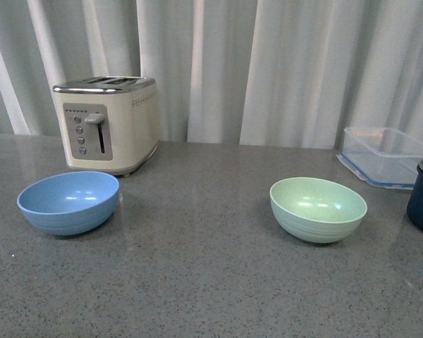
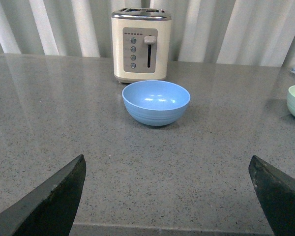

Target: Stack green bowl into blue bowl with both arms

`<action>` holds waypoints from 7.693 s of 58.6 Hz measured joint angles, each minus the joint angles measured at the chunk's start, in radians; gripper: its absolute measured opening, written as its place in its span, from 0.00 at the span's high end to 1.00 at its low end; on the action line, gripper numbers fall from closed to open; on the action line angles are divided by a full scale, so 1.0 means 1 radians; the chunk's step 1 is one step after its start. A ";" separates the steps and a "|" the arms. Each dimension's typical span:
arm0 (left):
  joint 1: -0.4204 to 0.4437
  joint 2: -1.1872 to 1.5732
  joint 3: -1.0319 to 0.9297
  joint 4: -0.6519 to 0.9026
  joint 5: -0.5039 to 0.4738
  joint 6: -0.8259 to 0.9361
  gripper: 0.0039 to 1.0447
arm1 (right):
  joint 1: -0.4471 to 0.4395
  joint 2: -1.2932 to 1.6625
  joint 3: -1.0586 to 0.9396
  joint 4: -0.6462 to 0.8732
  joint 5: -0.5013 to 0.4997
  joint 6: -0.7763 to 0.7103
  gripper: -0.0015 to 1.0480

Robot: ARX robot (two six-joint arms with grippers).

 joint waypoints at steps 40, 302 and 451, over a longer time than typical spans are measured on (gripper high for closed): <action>0.081 1.063 0.783 -0.116 -0.079 -0.100 0.06 | 0.000 0.000 0.000 0.000 -0.001 0.000 0.10; -0.183 1.422 0.768 0.636 -0.179 -0.017 0.68 | 0.000 0.000 0.000 0.000 0.000 0.000 0.10; 0.000 0.002 0.000 0.000 -0.002 -0.003 0.83 | 0.000 0.000 0.000 0.000 0.000 0.000 0.10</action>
